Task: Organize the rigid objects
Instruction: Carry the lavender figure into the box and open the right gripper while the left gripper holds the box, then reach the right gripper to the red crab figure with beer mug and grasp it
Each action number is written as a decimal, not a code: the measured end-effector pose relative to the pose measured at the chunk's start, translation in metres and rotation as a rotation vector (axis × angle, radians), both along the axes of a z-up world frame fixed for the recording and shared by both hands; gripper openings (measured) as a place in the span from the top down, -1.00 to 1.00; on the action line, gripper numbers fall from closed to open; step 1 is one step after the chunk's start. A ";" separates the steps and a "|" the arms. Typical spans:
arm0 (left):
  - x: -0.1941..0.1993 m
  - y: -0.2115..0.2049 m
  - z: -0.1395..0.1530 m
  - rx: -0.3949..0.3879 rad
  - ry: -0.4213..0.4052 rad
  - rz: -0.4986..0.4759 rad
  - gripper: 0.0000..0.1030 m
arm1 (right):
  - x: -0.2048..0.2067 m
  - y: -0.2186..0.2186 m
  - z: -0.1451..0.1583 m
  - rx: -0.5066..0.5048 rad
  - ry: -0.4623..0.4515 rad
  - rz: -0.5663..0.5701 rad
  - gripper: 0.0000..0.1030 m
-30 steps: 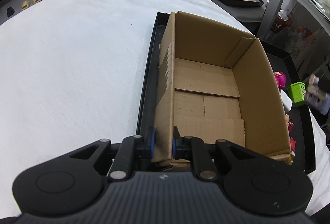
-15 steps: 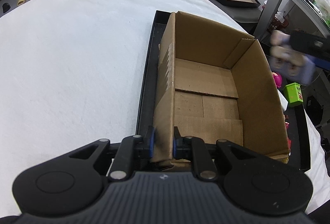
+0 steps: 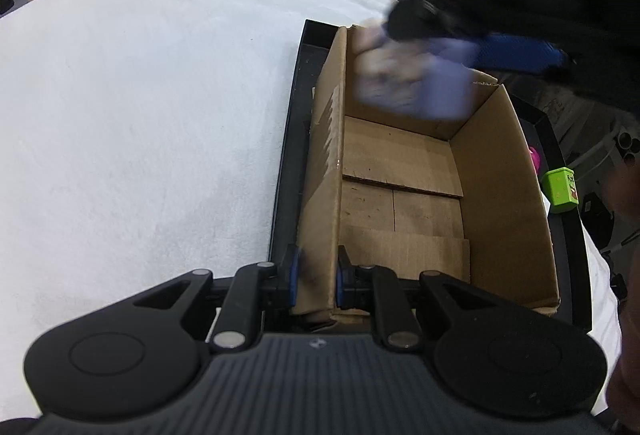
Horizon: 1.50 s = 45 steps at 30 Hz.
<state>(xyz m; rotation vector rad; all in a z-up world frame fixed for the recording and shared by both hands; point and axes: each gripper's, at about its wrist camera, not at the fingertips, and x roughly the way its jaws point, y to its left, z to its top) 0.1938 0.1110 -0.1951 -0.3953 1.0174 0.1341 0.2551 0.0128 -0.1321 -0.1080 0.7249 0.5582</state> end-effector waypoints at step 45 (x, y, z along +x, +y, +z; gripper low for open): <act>-0.009 -0.019 0.020 0.134 -0.051 -0.015 0.26 | -0.024 -0.195 -0.038 0.028 0.083 -0.322 -0.42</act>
